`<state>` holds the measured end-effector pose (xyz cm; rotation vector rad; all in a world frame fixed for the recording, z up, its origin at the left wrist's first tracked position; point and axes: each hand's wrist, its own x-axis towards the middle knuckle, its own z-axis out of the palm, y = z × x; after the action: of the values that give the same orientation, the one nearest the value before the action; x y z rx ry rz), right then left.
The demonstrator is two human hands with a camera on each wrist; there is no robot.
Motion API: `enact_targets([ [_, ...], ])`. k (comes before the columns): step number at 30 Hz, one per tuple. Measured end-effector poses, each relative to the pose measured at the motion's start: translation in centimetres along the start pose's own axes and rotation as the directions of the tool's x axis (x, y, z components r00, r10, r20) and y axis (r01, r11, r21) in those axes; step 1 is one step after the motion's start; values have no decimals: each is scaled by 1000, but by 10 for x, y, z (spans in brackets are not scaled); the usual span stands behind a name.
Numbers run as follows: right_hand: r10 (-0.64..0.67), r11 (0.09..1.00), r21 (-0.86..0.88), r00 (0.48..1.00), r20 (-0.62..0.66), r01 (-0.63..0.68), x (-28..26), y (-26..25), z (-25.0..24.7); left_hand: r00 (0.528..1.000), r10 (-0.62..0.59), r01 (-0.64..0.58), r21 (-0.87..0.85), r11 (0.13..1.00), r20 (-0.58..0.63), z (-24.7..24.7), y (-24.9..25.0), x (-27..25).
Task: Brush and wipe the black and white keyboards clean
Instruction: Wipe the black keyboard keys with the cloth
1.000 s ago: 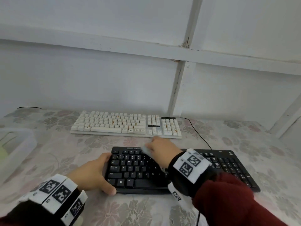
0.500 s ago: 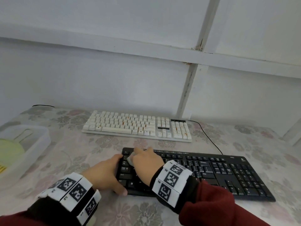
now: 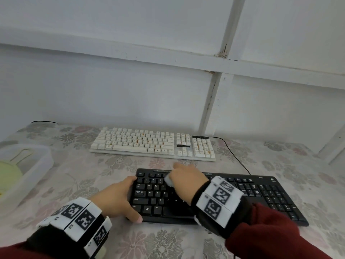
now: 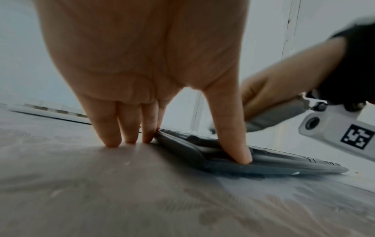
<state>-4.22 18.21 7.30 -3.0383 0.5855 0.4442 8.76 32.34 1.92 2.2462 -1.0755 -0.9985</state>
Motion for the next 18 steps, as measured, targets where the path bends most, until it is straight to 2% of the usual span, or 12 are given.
enact_targets([
  [3,-136,989,49,991,5,136,17,-36,-2,1000,3,-3,7,1000,-4,1,0,1],
  [4,-142,988,74,989,35,139,27,-47,4,1000,1,-1,18,1000,-4,0,0,1],
  [7,-58,990,133,991,123,42,44,-65,15,1000,-8,8,33,999,-9,0,2,1],
  [12,-64,994,86,998,11,63,18,-40,13,1000,6,-6,17,1000,-9,1,2,1],
  [18,-6,999,40,999,36,4,-1,3,18,999,36,-36,-17,999,-4,1,-2,2],
])
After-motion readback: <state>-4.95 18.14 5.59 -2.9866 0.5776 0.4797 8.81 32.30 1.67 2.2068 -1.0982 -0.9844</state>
